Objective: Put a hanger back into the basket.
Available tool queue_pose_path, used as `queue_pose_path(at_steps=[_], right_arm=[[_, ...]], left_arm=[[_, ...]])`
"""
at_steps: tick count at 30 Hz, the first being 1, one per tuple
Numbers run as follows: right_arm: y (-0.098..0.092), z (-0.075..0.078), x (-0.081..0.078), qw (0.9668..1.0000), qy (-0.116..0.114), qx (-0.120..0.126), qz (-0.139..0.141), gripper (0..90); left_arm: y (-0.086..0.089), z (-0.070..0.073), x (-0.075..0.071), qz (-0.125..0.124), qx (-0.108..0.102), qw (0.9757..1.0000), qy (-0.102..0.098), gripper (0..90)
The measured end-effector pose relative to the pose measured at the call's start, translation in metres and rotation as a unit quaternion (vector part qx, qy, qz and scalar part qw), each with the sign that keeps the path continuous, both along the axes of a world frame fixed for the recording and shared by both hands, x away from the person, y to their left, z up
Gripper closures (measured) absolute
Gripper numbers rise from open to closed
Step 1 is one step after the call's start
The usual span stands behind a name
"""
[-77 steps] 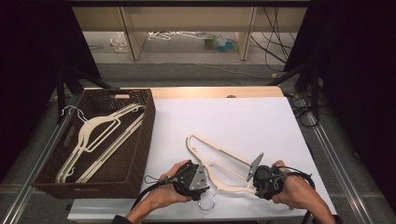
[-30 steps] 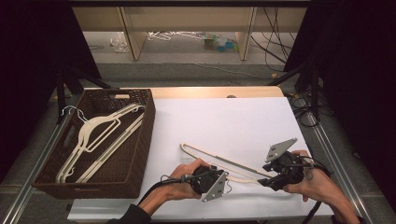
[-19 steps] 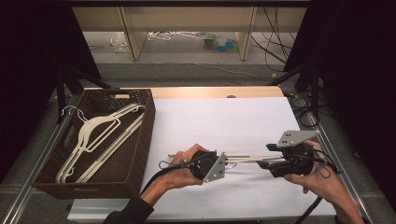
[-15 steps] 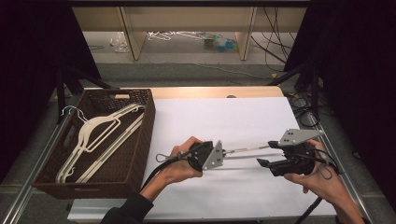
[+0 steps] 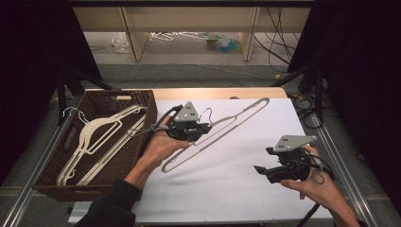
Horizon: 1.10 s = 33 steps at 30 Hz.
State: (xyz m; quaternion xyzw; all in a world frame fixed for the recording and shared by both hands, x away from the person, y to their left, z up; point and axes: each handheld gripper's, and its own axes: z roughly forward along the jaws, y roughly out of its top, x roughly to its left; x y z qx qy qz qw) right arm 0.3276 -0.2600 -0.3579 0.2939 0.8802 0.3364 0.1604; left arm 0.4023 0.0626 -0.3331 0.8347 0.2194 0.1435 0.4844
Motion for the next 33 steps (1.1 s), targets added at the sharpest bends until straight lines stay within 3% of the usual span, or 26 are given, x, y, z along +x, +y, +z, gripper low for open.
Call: queue_pose_path(at_steps=[2, 3, 5, 9, 11, 14, 18, 26, 31, 33], right_arm=[[0.001, -0.002, 0.0, 0.9999, -0.009, 0.004, -0.002, 28.6], [0.001, -0.002, -0.001, 1.0, 0.003, 0.002, 0.001, 28.6], [0.001, -0.005, -0.003, 1.0, 0.004, 0.006, 0.002, 28.6], [0.001, -0.012, -0.004, 0.9999, 0.002, 0.012, -0.001, 28.6], [0.001, -0.014, -0.006, 0.9997, 0.013, 0.021, 0.002, 28.4], [0.002, -0.021, -0.007, 0.9994, 0.012, 0.032, 0.0, 27.4], [0.003, -0.03, -0.009, 0.9993, 0.012, 0.036, 0.003, 25.9], [0.003, -0.041, -0.01, 0.9983, 0.009, 0.057, -0.006, 23.6], [0.004, -0.046, -0.012, 0.9983, 0.013, 0.057, -0.003, 22.9], [0.004, -0.048, -0.013, 0.9984, 0.014, 0.054, -0.002, 22.7]], left_arm=[[0.007, 0.007, -0.003, -0.002, -0.022, 0.9996, 0.016, 85.6], [0.009, 0.01, -0.005, -0.003, -0.034, 0.9991, 0.026, 85.7], [0.014, 0.019, -0.011, -0.007, -0.051, 0.9978, 0.041, 85.7], [0.021, 0.037, -0.021, -0.011, -0.042, 0.9982, 0.042, 85.7], [0.025, 0.043, -0.023, -0.012, -0.047, 0.9977, 0.047, 85.7], [0.036, 0.052, -0.024, -0.004, -0.051, 0.9971, 0.057, 85.7], [0.054, 0.066, -0.024, 0.005, -0.051, 0.9975, 0.05, 85.7], [0.104, 0.095, -0.022, 0.062, -0.066, 0.9951, 0.038, 85.7], [0.132, 0.097, -0.018, 0.095, -0.065, 0.9929, 0.031, 85.7], [0.145, 0.095, -0.017, 0.109, -0.055, 0.9921, 0.029, 85.7]])
